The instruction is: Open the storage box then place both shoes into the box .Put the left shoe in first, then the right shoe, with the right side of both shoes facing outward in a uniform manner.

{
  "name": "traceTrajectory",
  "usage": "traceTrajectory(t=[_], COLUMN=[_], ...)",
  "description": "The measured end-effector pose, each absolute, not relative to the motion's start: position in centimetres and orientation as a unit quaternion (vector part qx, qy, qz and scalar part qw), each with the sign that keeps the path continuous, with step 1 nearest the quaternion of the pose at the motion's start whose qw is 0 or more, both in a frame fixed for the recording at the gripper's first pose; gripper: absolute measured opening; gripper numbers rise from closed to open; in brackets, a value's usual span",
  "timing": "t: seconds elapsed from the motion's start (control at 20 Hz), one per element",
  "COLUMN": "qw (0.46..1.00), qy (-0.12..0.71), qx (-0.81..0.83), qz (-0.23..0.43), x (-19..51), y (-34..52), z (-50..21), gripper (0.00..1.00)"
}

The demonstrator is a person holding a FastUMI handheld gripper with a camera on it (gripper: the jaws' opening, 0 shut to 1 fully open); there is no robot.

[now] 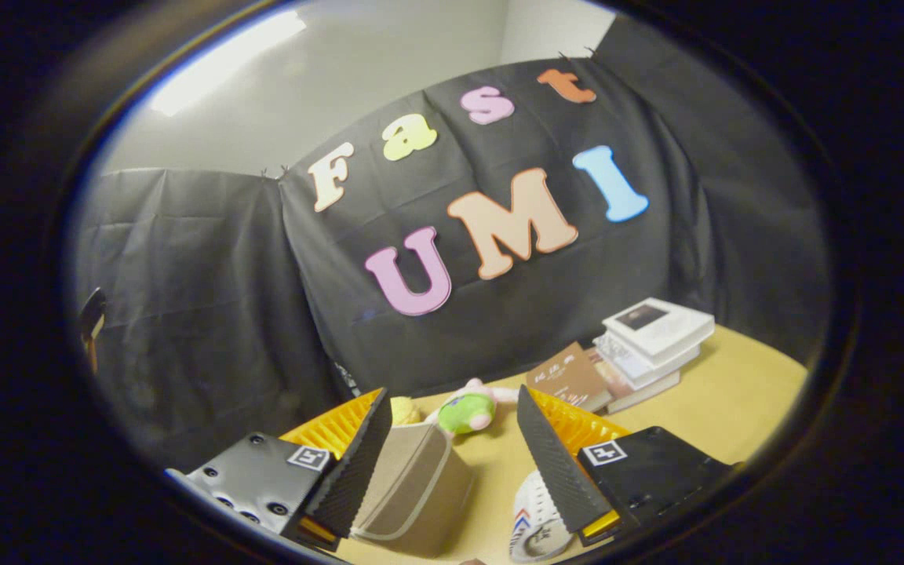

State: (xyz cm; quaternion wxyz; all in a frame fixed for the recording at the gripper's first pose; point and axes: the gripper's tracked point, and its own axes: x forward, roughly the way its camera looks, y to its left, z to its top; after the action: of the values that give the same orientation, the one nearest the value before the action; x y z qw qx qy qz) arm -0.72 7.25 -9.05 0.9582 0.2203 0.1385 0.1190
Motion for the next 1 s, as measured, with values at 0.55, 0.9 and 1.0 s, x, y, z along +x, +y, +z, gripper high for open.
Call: traceTrajectory(t=[0.55,0.9,1.0], qw=[0.821,0.727,0.708], qy=[0.28,0.333,0.348], qx=[0.48,0.583,0.599], qz=[0.132,0.144,0.138], x=[-3.8,-4.9,-5.1], y=[12.3,15.9,16.5], z=[-17.5,-20.6,-21.9], gripper=[1.0,1.0,1.0])
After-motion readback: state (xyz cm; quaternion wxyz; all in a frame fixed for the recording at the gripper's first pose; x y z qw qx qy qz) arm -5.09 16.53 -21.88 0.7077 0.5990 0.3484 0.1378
